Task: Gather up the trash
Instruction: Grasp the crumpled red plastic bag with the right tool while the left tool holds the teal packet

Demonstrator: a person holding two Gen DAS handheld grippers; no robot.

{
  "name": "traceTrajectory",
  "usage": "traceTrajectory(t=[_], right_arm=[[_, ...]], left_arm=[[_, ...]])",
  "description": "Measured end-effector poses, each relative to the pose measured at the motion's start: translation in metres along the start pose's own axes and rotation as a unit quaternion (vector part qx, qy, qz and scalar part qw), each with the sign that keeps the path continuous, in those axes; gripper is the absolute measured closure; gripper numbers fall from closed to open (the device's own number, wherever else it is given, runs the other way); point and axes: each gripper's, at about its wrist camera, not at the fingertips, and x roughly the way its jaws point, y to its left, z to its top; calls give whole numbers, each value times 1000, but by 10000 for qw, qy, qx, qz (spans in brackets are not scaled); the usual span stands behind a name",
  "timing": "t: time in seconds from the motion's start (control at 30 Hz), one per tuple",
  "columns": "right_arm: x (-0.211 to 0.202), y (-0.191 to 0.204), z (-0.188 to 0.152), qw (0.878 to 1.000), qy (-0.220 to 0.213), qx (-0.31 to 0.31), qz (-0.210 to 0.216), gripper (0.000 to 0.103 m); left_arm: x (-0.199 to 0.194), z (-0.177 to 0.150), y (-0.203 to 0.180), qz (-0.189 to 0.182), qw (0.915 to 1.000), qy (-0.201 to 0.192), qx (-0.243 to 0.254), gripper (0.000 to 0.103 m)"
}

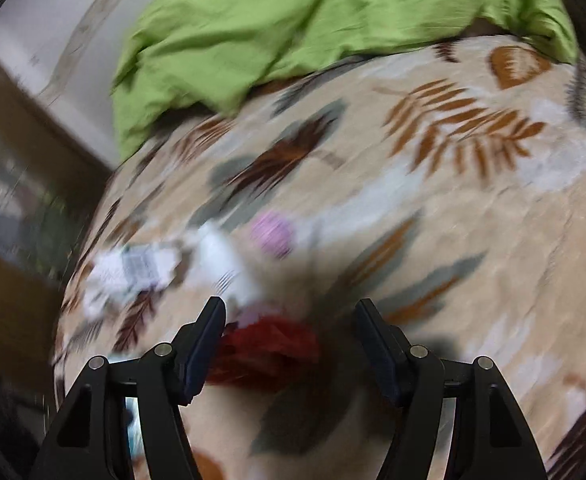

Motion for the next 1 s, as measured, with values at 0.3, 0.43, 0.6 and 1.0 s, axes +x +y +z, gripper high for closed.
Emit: traceTrajectory(t=[0.3,0.43,0.6,1.0], right_arm=[[7,31,-32,9974,74,-677,-231,32],[6,32,-36,9970,102,-727,-229,34],[3,43,-46,9934,190,-1103,-265,34],[-31,64,-63,9881,-325,-1393,-570,60]], left_arm=[[-4,5,9,35,9998,-110,-189,76],[-4,5,10,13,9998,-117,-183,76],[-6,7,9,-37,9997,-157,-174,76],[-11,5,2,-79,9996,-264,-16,77]])
